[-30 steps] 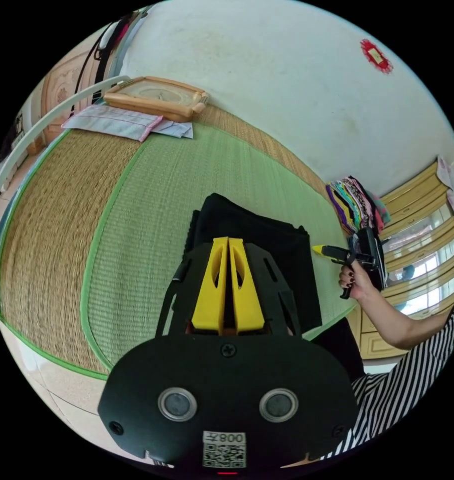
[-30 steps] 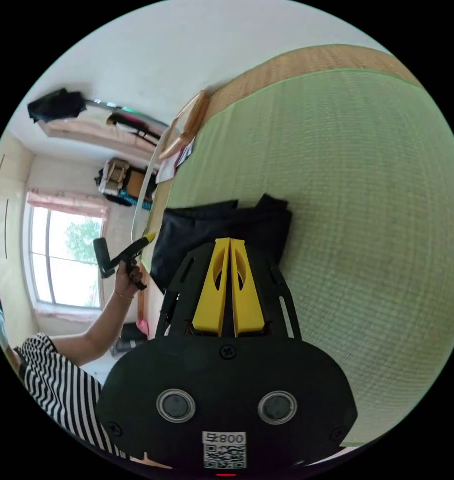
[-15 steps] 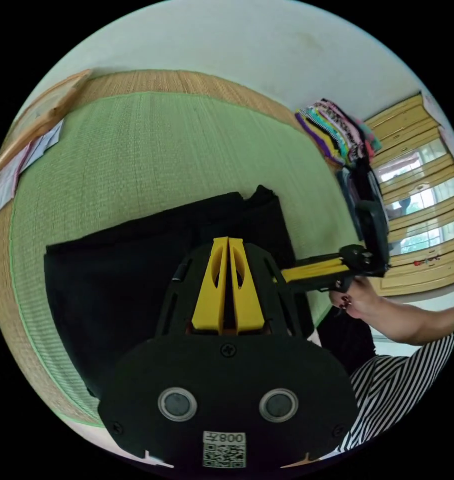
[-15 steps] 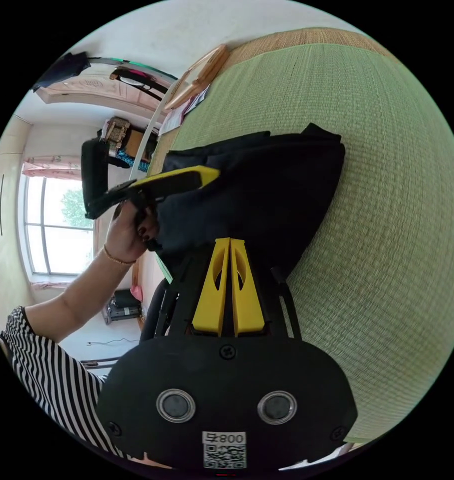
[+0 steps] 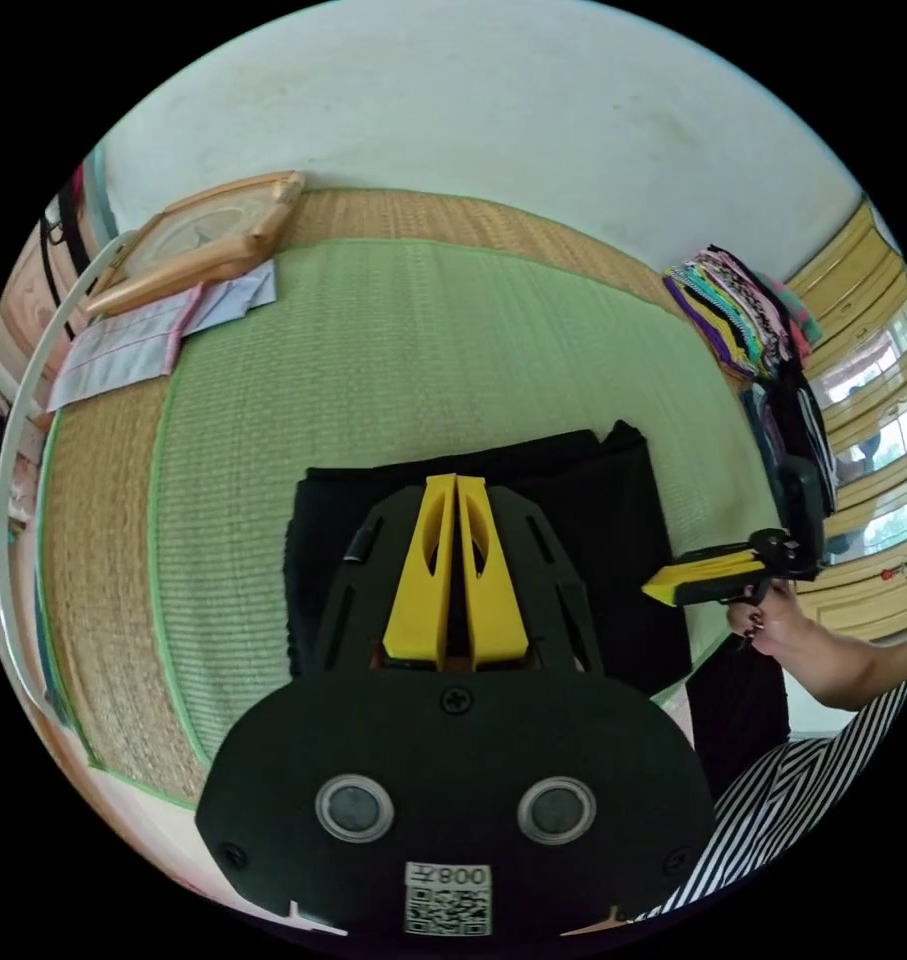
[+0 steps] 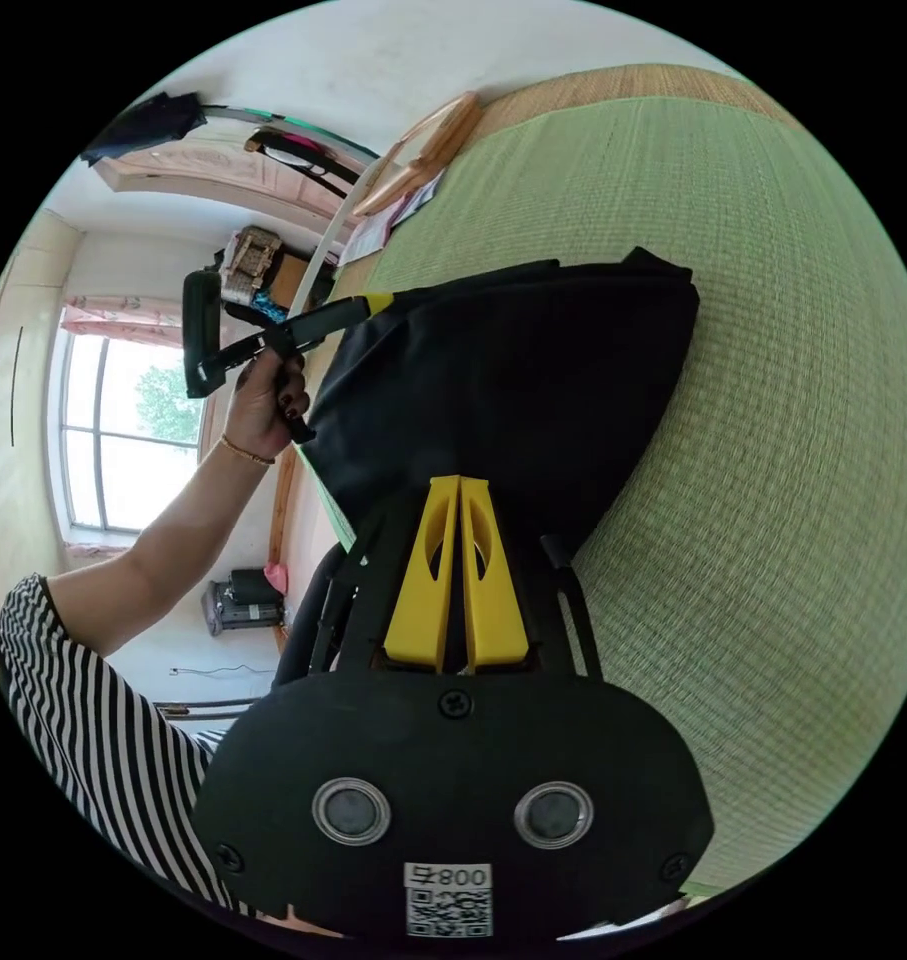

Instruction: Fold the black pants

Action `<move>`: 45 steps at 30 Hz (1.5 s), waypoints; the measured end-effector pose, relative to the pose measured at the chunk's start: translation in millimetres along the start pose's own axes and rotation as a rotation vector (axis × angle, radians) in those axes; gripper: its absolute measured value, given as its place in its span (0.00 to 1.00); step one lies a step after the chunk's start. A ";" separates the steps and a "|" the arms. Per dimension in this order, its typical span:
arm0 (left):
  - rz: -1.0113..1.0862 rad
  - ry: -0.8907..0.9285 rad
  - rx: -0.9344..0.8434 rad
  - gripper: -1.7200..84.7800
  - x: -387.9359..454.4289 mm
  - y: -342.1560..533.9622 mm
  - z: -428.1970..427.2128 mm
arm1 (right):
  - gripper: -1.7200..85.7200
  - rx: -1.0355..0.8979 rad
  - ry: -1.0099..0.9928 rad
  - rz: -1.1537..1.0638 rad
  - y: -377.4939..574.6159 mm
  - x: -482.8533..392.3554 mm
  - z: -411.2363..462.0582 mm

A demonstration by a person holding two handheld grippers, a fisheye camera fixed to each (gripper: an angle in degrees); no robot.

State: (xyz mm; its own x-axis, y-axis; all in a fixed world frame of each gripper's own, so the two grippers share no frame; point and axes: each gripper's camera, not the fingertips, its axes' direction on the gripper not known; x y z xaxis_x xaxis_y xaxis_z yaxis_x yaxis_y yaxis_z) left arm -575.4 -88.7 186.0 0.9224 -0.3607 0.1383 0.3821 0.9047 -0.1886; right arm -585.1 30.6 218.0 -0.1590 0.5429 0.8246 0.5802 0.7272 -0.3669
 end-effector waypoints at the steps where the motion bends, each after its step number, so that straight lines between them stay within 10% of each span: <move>1: -0.025 -0.026 -0.018 0.02 -5.8 2.4 3.4 | 0.02 -0.004 -0.001 -0.009 2.2 -2.4 0.4; 30: -0.194 0.140 -0.012 0.02 -27.7 141.3 36.8 | 0.02 -0.114 -0.021 0.031 99.2 -18.2 93.5; 45: -0.311 0.760 -0.132 0.07 9.1 192.3 129.2 | 0.02 -0.053 -0.124 0.187 167.1 24.8 97.1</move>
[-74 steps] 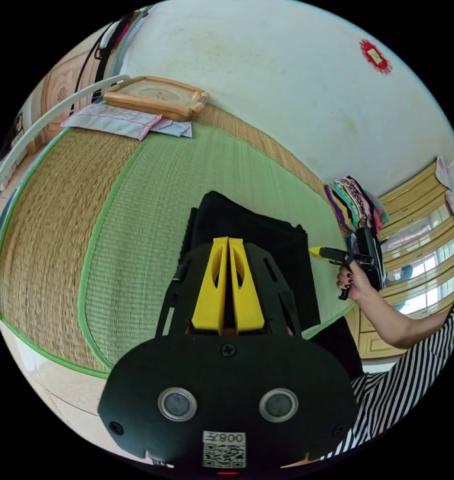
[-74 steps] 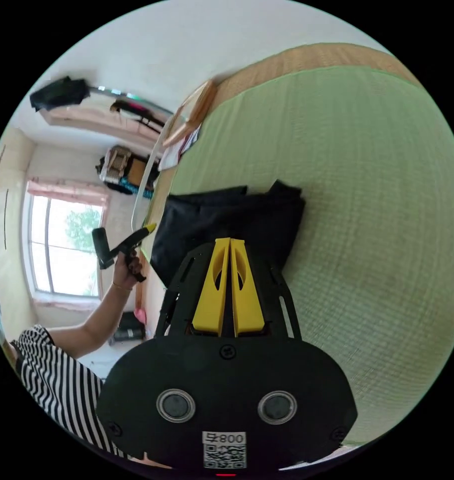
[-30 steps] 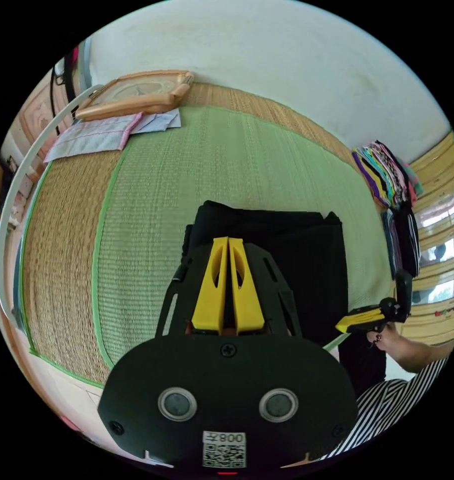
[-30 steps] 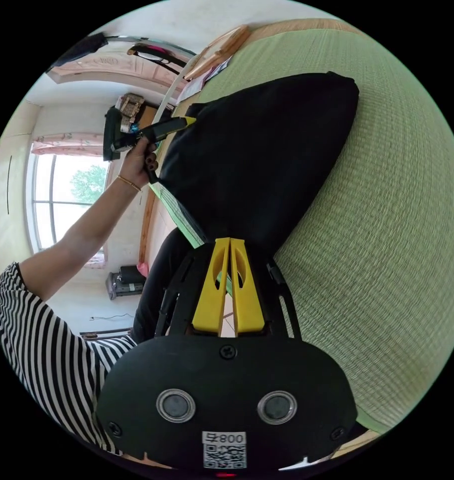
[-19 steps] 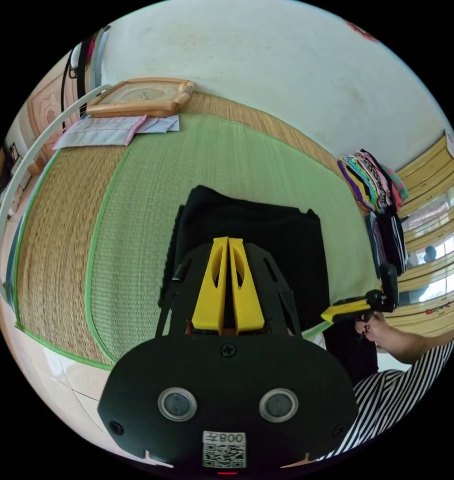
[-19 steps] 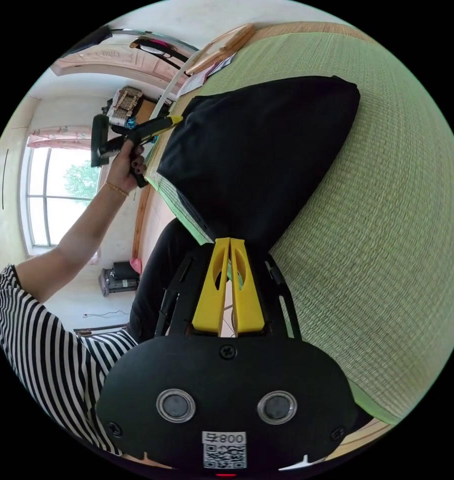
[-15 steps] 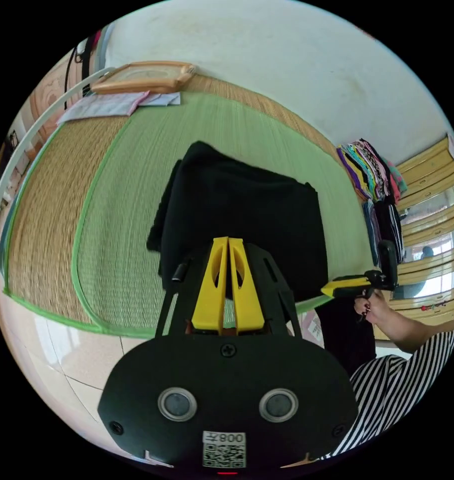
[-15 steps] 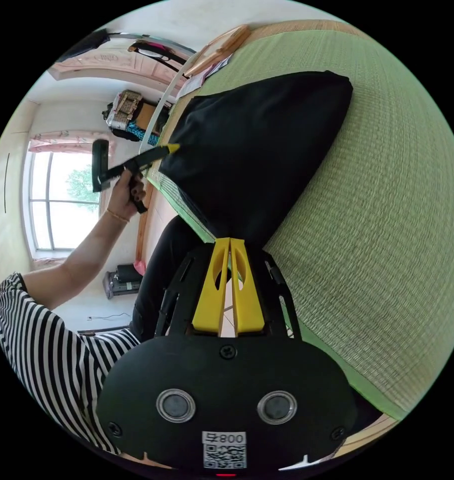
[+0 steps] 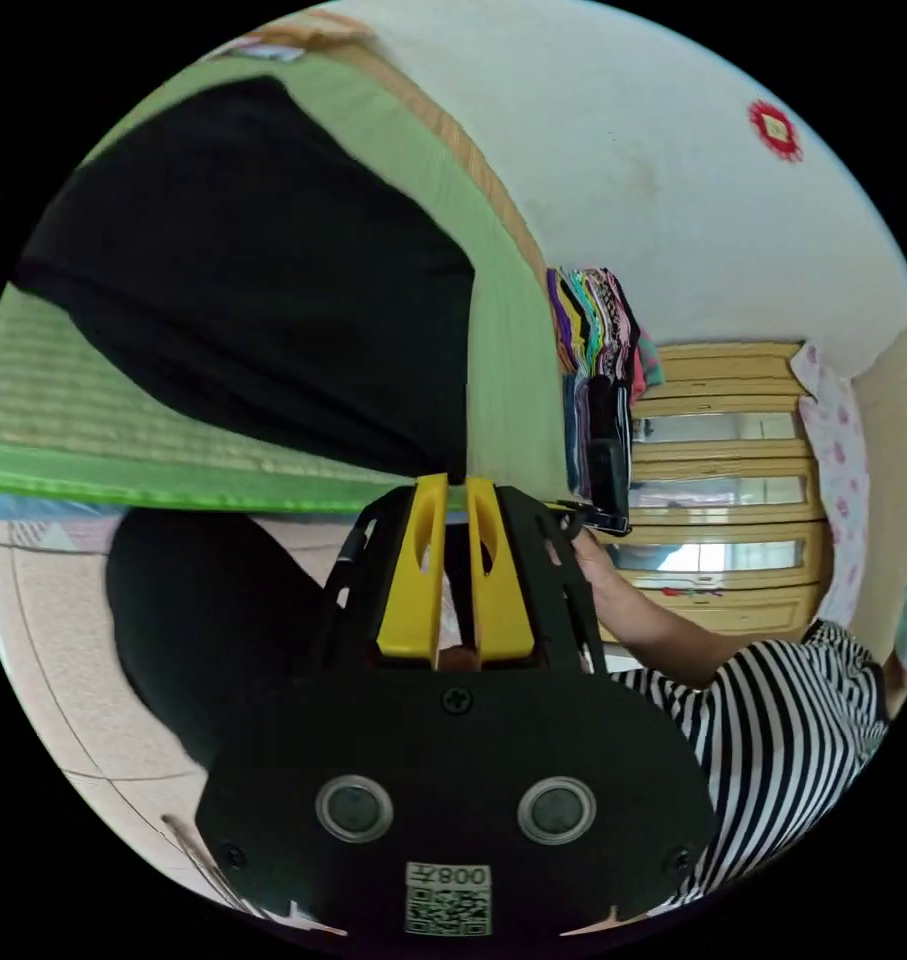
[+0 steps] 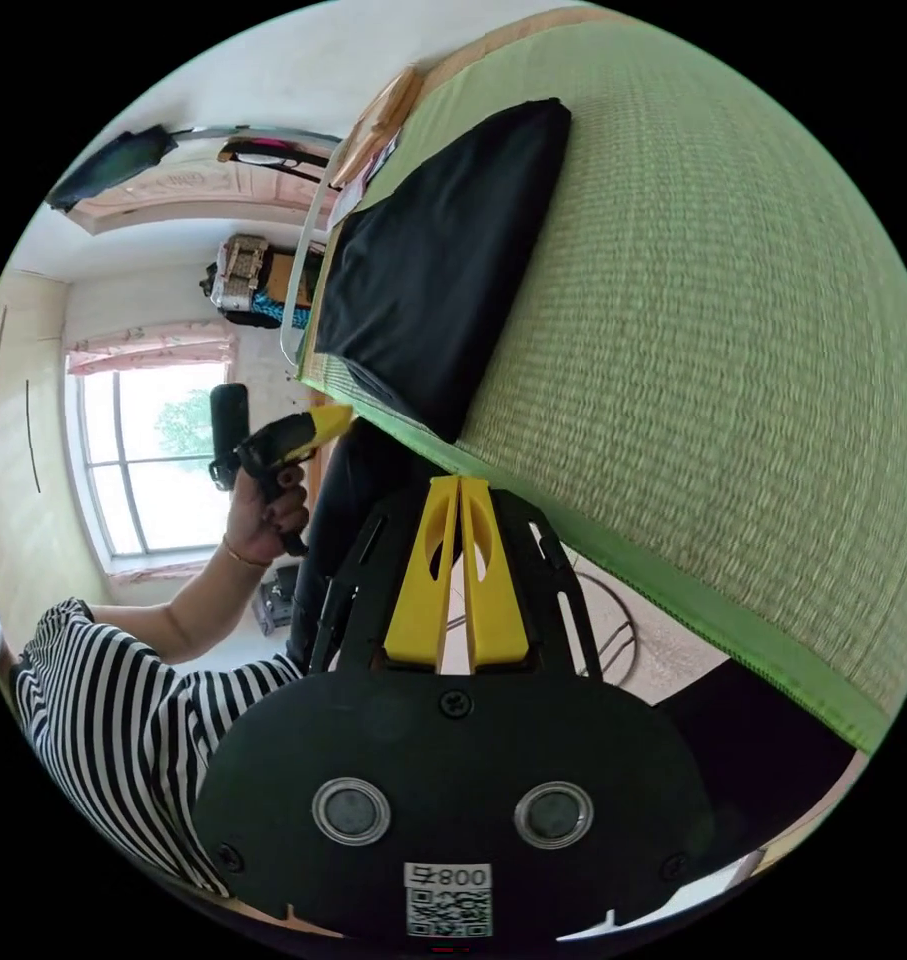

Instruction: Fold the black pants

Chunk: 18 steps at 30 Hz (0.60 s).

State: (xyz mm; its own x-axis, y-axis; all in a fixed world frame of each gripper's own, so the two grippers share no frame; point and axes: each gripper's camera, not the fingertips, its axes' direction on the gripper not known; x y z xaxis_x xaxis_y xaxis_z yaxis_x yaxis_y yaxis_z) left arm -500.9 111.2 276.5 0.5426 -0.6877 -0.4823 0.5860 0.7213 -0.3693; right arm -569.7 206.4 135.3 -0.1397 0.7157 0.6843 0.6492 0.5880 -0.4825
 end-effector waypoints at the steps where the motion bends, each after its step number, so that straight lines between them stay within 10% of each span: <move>1: -0.037 0.036 -0.023 0.09 -8.9 -1.0 11.2 | 0.02 0.005 -0.008 0.005 1.9 2.5 -0.8; 18: -0.203 0.196 0.009 0.09 -85.9 -24.2 40.4 | 0.10 0.128 -0.243 0.121 26.9 64.8 -11.2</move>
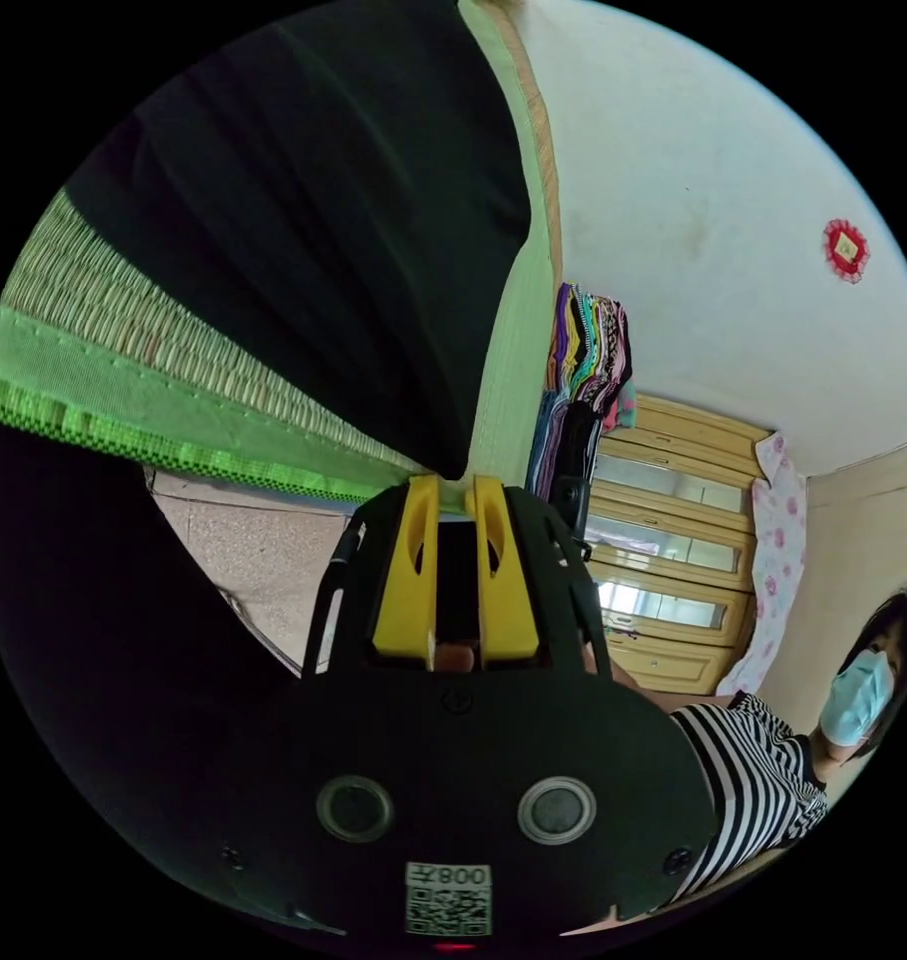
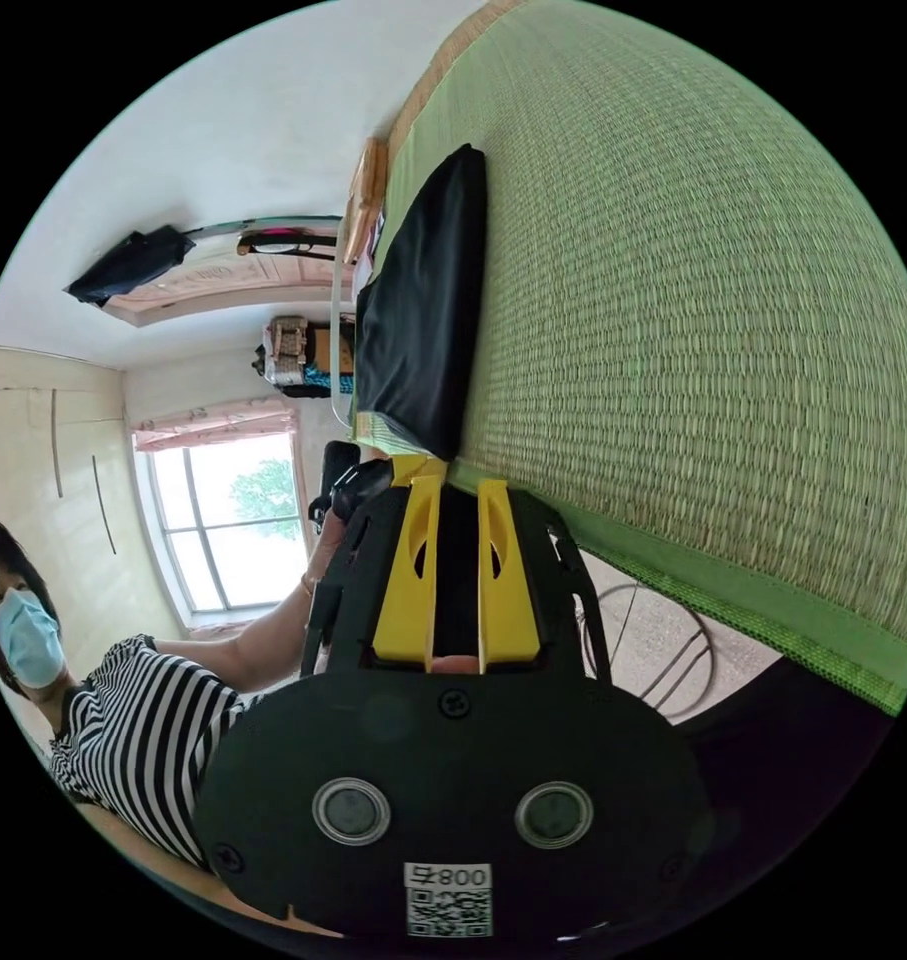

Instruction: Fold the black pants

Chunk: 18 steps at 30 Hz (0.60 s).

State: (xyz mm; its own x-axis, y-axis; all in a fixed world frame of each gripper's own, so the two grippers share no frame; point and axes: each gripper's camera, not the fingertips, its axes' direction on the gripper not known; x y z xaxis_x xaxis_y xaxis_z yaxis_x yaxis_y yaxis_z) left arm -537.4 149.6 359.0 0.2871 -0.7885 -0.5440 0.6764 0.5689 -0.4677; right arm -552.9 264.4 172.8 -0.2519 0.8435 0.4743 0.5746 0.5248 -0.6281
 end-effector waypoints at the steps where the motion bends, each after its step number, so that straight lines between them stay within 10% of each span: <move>1: -0.003 0.013 0.002 0.10 -3.7 -1.9 0.7 | 0.10 0.002 -0.001 0.000 -0.2 0.7 -0.5; 18: -0.023 0.097 0.021 0.03 -48.5 -19.7 10.0 | 0.12 0.003 -0.080 0.041 -10.4 26.4 -0.9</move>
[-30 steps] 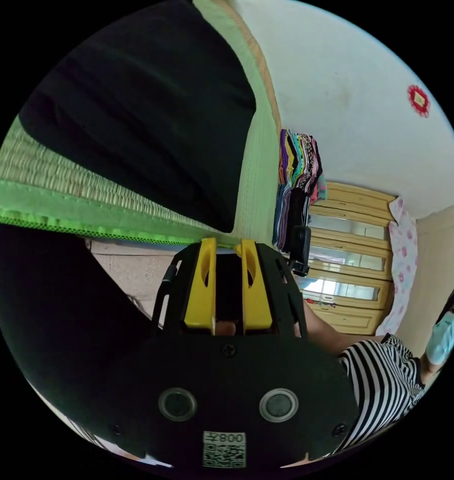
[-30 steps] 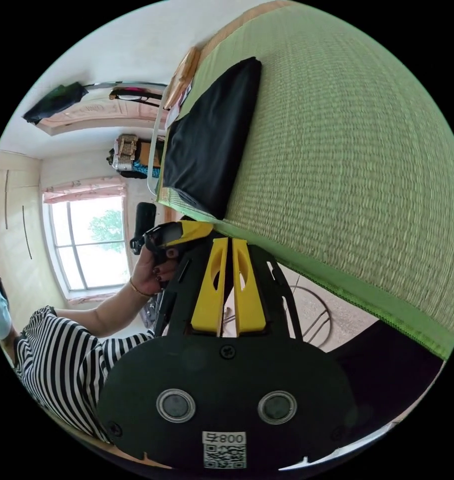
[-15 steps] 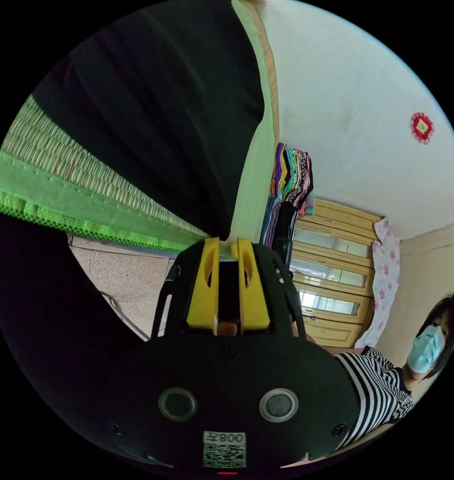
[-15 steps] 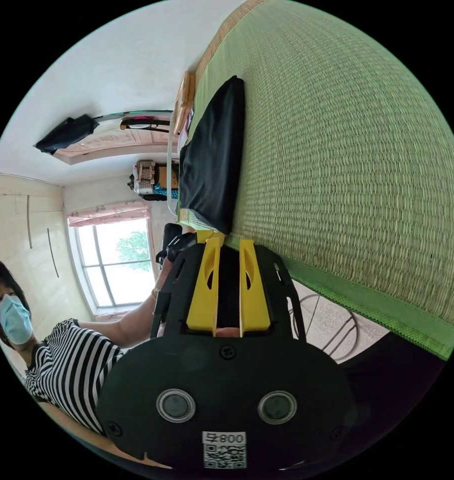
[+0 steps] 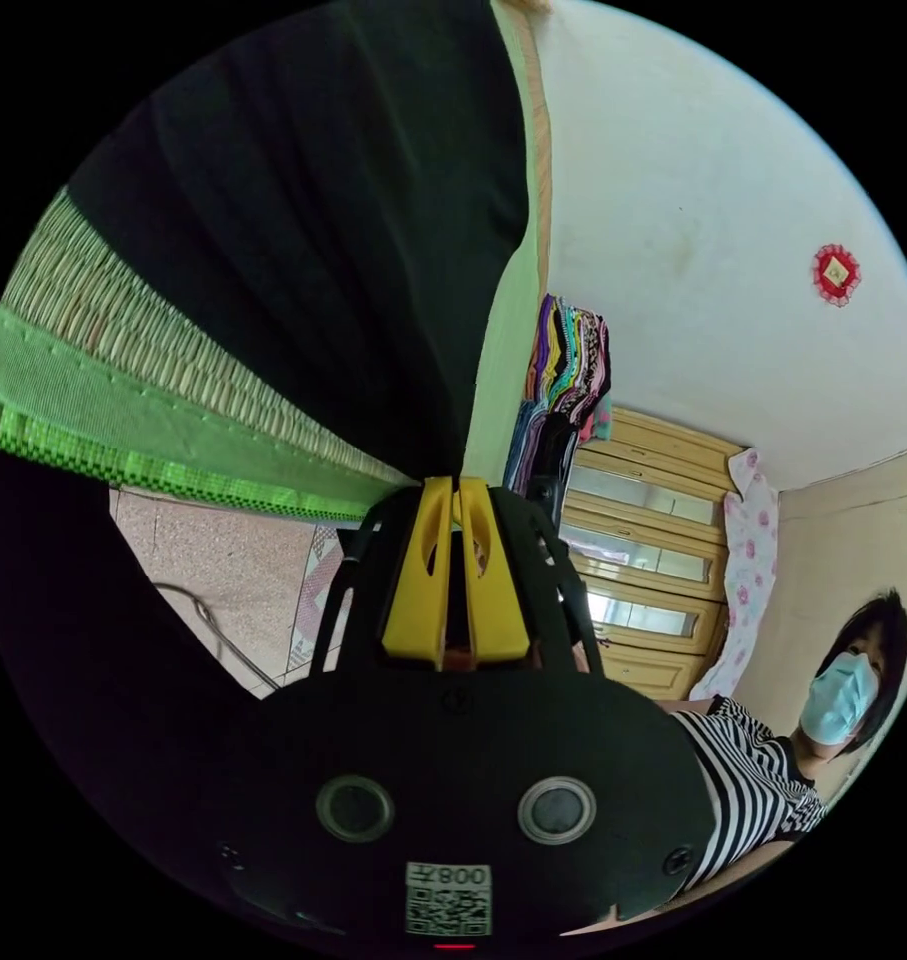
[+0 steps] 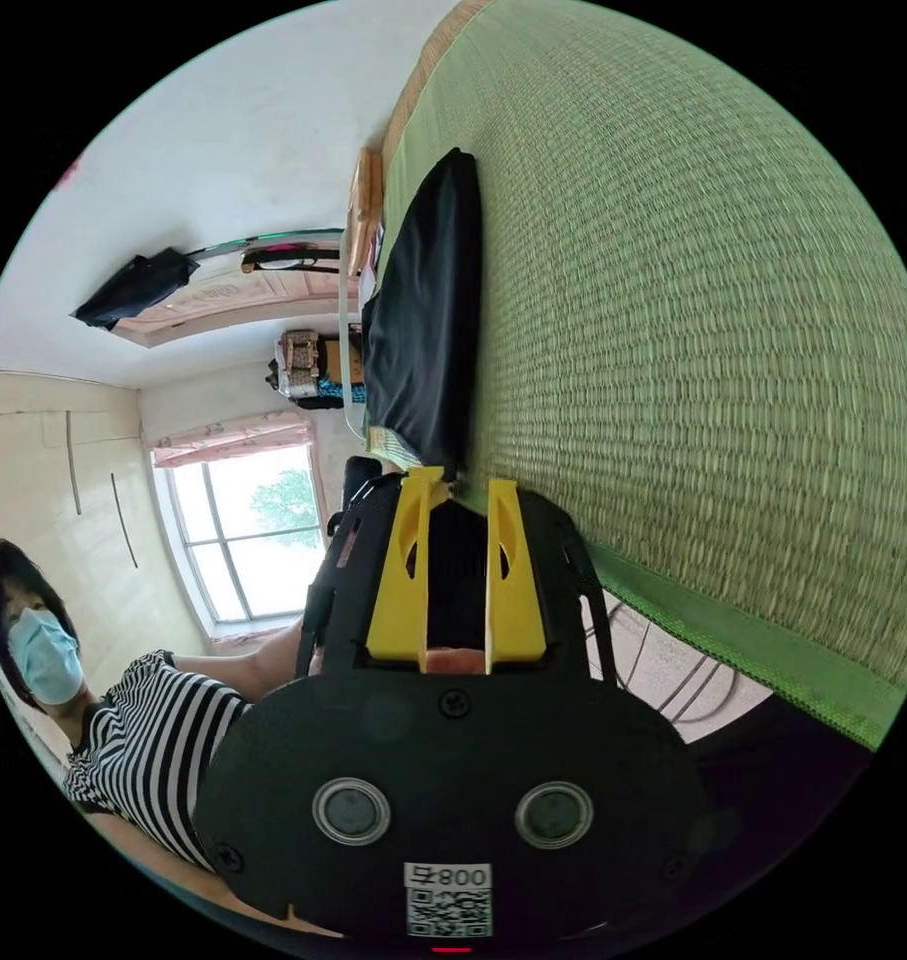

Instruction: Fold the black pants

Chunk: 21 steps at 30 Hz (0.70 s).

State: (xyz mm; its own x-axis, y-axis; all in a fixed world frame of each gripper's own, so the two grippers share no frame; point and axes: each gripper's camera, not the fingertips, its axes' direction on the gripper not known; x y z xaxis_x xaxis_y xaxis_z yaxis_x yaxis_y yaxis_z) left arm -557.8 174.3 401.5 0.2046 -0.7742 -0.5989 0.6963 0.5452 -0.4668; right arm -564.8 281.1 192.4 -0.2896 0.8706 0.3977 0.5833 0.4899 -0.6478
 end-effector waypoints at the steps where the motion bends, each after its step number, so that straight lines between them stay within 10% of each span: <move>1: 0.006 0.001 0.000 0.03 -0.8 0.1 -0.4 | 0.12 0.001 -0.009 0.001 -1.3 0.4 0.4; 21: 0.114 -0.044 -0.114 0.03 -16.9 20.1 9.0 | 0.06 -0.044 -0.121 0.044 -6.9 6.6 8.6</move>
State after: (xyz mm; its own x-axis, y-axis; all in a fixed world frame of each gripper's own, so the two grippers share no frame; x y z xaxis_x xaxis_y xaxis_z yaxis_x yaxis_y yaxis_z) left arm -541.1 195.4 408.2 0.3091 -0.7174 -0.6243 0.5852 0.6609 -0.4698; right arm -577.2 283.9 193.9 -0.3504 0.8916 0.2867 0.6297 0.4509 -0.6326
